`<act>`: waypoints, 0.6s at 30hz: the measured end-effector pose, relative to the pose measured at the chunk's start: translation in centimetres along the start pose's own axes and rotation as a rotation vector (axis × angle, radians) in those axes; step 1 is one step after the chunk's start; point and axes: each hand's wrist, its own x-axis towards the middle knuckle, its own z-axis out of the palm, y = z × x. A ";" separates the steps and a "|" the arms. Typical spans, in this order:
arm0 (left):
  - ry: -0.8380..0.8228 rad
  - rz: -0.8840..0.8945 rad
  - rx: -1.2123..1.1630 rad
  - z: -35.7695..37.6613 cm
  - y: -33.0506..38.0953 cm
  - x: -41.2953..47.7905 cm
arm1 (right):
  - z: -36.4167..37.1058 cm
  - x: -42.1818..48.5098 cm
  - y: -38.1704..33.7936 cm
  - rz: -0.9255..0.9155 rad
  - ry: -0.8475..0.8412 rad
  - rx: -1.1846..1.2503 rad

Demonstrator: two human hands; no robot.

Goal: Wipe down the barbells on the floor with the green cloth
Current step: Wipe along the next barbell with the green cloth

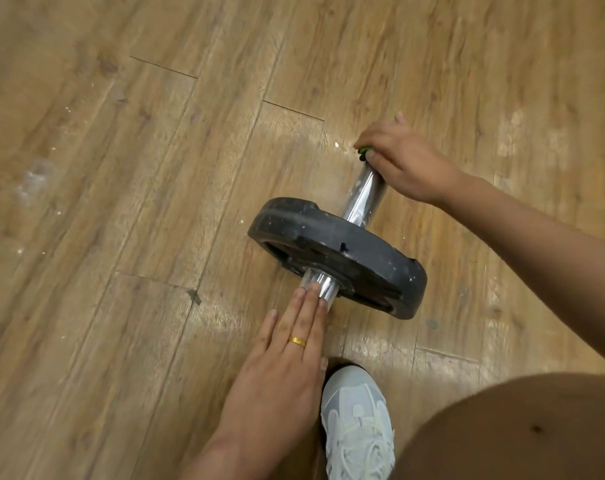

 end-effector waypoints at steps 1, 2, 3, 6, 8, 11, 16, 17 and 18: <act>0.006 0.009 0.003 0.1 0.0 0.0 | 0.3 -0.5 -0.8 -0.072 -0.037 -0.003; 0.013 0.012 0.002 0.2 -0.1 0.1 | 0.8 -1.2 -1.6 -0.152 -0.088 0.006; 0.018 0.010 -0.003 0.2 -0.1 0.1 | 1.1 -2.0 -2.4 -0.225 -0.143 0.019; 0.021 0.003 -0.022 0.1 -0.3 0.1 | 0.7 -1.9 -2.0 -0.263 -0.153 0.006; 0.021 0.000 -0.025 0.1 -0.4 0.1 | -0.1 -0.5 -0.8 -0.126 -0.075 0.003; 0.020 -0.005 -0.036 0.0 -0.7 0.1 | 0.3 -0.2 -1.6 -0.082 -0.026 -0.008; 0.040 -0.005 -0.059 -0.6 -1.1 0.1 | 1.5 -2.0 -3.1 -0.306 -0.116 0.031; 0.045 -0.012 -0.062 -0.8 -1.2 0.1 | 1.1 -1.2 -2.4 -0.237 -0.064 0.040; 0.044 -0.020 -0.062 -0.9 -1.3 0.0 | 0.8 -0.4 -1.8 -0.144 0.001 0.061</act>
